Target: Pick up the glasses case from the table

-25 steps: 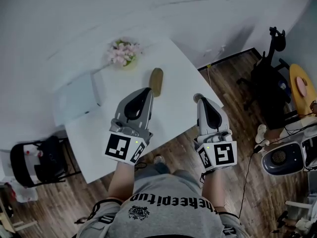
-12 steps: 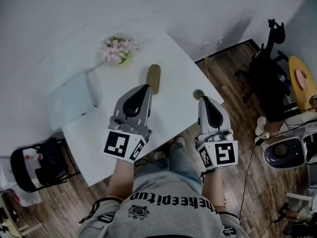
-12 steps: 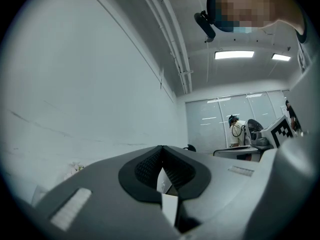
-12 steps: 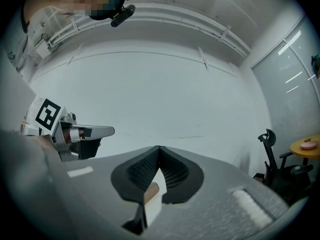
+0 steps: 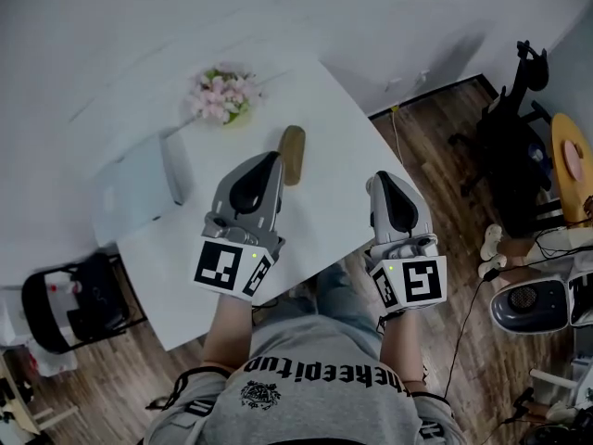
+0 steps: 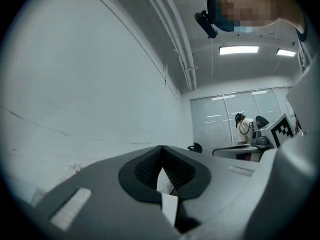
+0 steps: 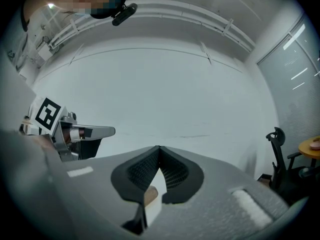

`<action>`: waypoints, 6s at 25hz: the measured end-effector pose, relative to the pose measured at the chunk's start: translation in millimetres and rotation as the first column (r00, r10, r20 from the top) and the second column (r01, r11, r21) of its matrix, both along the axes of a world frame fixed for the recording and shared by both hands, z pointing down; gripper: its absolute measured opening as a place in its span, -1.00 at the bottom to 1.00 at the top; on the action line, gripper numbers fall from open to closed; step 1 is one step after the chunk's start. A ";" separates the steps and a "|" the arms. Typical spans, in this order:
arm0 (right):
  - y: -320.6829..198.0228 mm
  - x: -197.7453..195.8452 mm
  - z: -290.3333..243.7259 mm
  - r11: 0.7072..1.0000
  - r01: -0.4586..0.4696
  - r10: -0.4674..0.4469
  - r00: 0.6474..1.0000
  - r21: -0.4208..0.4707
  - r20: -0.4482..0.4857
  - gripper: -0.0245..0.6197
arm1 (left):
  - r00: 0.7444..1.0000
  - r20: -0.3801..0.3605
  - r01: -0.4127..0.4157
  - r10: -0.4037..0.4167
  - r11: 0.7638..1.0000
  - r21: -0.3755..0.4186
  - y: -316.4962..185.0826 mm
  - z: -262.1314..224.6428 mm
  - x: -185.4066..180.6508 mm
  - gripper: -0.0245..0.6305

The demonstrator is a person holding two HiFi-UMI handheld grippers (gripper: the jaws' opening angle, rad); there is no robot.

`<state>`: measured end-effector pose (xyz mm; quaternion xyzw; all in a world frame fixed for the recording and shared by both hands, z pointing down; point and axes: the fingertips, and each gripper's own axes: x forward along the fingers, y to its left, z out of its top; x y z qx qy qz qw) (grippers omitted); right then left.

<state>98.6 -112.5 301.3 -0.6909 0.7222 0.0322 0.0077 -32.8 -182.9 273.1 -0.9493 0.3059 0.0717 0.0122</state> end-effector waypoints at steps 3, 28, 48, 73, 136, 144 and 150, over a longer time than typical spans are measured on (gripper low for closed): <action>-15.8 5.2 1.4 1.000 0.019 -0.019 1.000 -0.012 -0.003 -0.91 | 1.000 0.009 0.021 -0.021 1.000 -0.012 -13.0 3.2 4.6 -0.87; -115.7 42.8 59.4 0.963 0.192 -0.188 0.981 -0.187 0.041 -0.91 | 0.970 0.167 0.208 -0.175 0.956 -0.207 -88.1 89.0 38.1 -0.86; -159.1 40.0 100.2 0.908 0.319 -0.302 0.948 -0.272 0.102 -0.91 | 0.911 0.368 0.327 -0.185 0.868 -0.373 -120.4 171.5 44.3 -0.65; -185.7 64.3 129.4 0.883 0.341 -0.307 0.939 -0.323 0.152 -0.91 | 0.832 0.549 0.377 -0.077 0.805 -0.458 -143.4 248.6 62.9 -0.05; -180.6 77.1 133.7 0.867 0.385 -0.356 0.923 -0.317 0.148 -0.91 | 0.851 0.497 0.455 -0.169 0.711 -0.537 -130.9 240.0 62.4 0.02; -160.3 69.3 116.5 0.888 0.361 -0.339 0.933 -0.286 0.123 -0.91 | 0.884 0.414 0.420 -0.216 0.757 -0.502 -113.4 201.1 53.4 0.02; -139.3 62.2 100.8 0.904 0.348 -0.331 0.937 -0.247 0.111 -0.91 | 0.899 0.366 0.402 -0.241 0.786 -0.469 -97.9 176.0 42.9 0.02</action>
